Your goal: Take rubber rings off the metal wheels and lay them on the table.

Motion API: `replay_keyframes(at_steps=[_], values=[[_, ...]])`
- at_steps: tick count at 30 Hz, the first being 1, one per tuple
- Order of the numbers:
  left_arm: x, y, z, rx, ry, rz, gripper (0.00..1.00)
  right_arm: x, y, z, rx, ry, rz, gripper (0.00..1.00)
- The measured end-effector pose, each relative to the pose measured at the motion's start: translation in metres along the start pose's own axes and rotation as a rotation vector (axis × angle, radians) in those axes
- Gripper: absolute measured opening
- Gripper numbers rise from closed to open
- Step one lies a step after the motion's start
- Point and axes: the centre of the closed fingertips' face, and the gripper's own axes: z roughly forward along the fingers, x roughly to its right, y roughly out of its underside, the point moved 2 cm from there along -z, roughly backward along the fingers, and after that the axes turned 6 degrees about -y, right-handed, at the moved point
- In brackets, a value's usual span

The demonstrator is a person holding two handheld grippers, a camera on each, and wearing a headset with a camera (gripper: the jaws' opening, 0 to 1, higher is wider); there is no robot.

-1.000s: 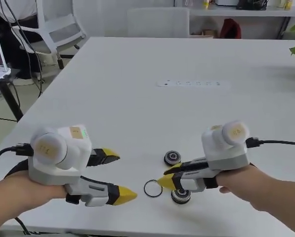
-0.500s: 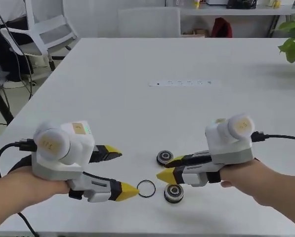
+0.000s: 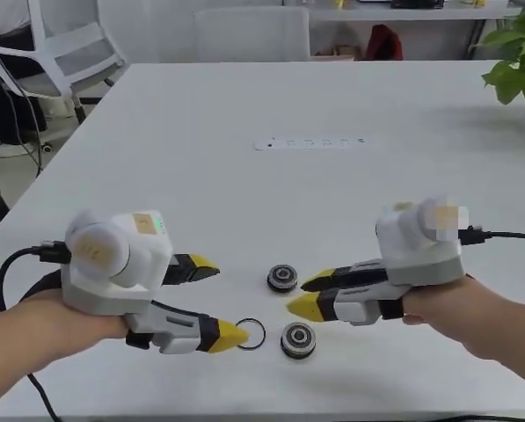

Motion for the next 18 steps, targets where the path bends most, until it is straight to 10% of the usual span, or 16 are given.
replay_keyframes(at_steps=[18], values=[[0.005, -0.004, 0.016, -0.008, 0.017, -0.002, 0.58, 0.005, 0.017, -0.009, -0.016, -0.011, -0.015, 0.29]])
